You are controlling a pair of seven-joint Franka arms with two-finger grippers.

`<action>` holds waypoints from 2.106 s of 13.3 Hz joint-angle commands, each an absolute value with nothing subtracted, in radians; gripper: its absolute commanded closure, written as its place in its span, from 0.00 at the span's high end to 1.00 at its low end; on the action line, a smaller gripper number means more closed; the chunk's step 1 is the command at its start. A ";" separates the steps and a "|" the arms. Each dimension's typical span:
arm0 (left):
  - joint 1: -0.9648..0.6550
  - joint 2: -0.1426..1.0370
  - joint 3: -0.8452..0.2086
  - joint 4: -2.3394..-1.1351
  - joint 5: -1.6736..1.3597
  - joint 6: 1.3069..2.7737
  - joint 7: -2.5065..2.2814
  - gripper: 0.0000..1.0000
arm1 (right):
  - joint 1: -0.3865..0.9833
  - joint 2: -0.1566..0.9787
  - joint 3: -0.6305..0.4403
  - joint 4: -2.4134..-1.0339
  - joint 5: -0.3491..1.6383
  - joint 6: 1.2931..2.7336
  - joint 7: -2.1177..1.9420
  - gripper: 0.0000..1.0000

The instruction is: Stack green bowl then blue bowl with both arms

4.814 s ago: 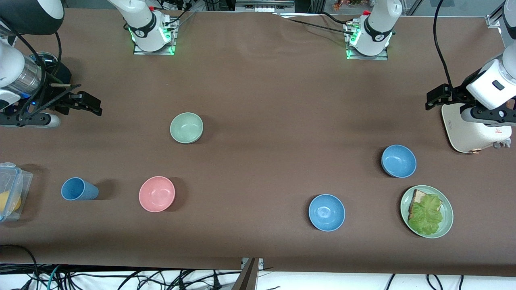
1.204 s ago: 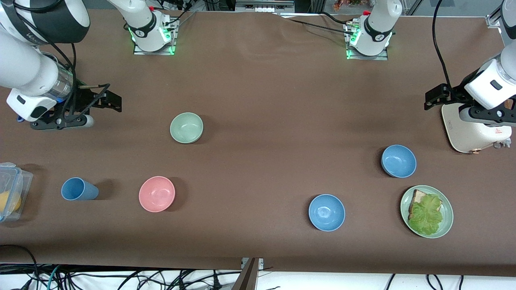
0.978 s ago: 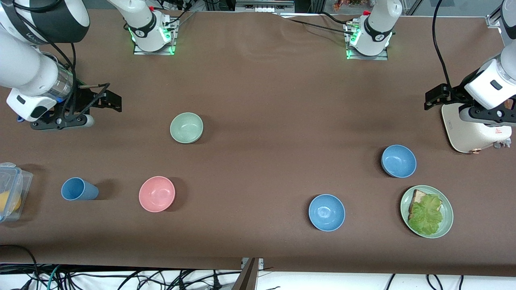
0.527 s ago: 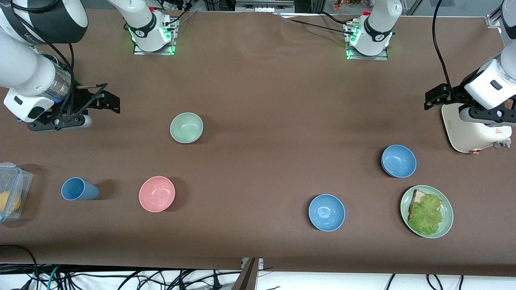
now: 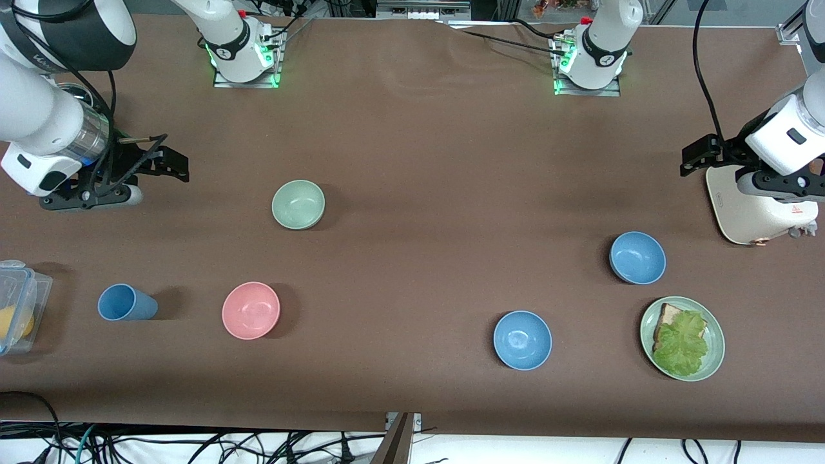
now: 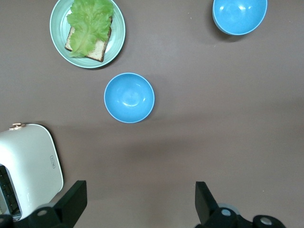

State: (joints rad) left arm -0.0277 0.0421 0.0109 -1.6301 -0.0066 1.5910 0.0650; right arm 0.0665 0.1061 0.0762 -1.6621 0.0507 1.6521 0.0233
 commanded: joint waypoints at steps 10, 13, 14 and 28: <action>-0.029 0.040 0.000 -1.614 0.025 1.575 0.064 1.00 | 0.101 0.156 0.227 -2.330 0.104 2.509 0.106 0.99; -0.028 0.038 0.003 -1.612 0.025 1.575 0.064 1.00 | 0.130 0.216 0.227 -2.390 0.103 2.664 0.097 0.99; -0.029 0.040 0.000 -1.612 0.025 1.575 0.063 1.00 | 0.130 0.221 0.227 -2.390 0.103 2.671 0.094 0.99; -0.032 0.044 -0.003 -1.612 0.025 1.575 0.061 1.00 | 0.123 0.279 0.201 -2.407 0.103 2.747 0.034 0.00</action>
State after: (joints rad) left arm -0.0290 0.0431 0.0008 -1.6265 -0.0066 1.5910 0.0650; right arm 0.1262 0.2917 0.1991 -2.3975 0.0917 2.7355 0.0453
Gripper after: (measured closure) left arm 0.000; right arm 0.762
